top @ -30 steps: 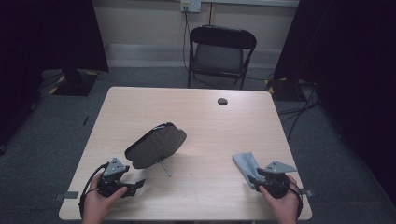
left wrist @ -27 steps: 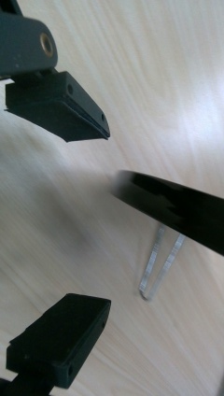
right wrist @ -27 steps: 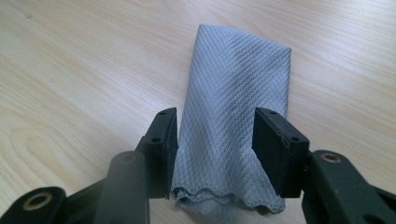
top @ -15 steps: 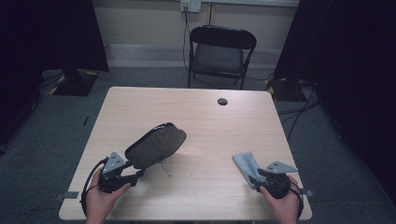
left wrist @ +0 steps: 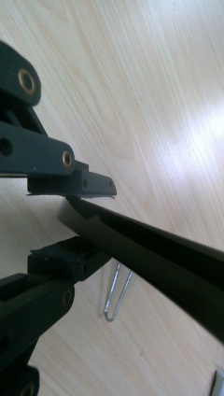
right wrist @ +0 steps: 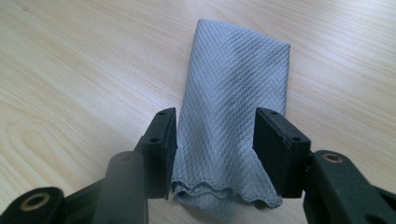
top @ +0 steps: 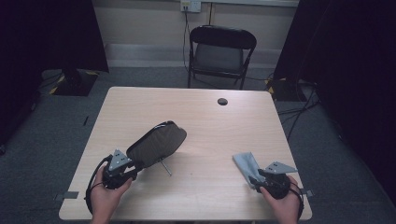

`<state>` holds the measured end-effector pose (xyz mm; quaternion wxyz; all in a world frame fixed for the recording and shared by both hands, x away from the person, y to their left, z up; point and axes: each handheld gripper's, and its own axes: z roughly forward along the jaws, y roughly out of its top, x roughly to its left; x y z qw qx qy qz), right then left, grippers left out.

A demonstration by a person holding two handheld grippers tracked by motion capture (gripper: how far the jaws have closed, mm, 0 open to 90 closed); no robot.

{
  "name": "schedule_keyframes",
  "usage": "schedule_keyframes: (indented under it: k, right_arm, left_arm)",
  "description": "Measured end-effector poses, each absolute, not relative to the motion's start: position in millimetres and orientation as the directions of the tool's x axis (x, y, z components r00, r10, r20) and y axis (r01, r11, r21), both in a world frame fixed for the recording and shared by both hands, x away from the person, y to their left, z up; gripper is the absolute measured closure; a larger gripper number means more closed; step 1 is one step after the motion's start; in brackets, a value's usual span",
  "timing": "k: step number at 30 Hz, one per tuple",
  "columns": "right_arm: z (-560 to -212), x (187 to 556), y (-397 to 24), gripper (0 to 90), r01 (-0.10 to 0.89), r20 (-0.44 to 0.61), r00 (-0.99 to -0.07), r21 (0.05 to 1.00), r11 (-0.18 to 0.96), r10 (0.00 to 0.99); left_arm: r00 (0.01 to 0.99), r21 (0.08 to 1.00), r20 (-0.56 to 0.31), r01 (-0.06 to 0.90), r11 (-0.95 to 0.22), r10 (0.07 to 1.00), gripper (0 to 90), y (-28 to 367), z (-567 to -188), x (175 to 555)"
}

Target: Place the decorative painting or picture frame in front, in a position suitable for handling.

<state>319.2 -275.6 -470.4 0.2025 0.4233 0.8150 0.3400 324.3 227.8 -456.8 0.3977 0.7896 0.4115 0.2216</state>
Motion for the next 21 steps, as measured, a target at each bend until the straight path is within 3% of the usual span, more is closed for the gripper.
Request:
schedule_keyframes:
  k: [8,15,21]
  right_arm:
    - [-469.9,319.4,-275.3,50.0,0.549,-0.050,-0.560,0.726,0.415,0.827]
    - [-469.5,319.6,-276.3,49.6,0.548,-0.052,-0.559,0.726,0.416,0.828]
    - [-469.9,320.1,-277.5,48.9,0.549,-0.053,-0.557,0.725,0.416,0.829]
  left_arm:
    - [0.532,0.818,-0.010,0.492,-0.300,0.847,77.1,224.8,-459.2,334.6]
    - [0.524,0.815,-0.037,0.509,-0.278,0.851,76.7,223.0,-458.8,338.1]
    - [0.550,0.800,0.046,0.480,-0.360,0.834,78.7,214.7,-455.6,335.4]
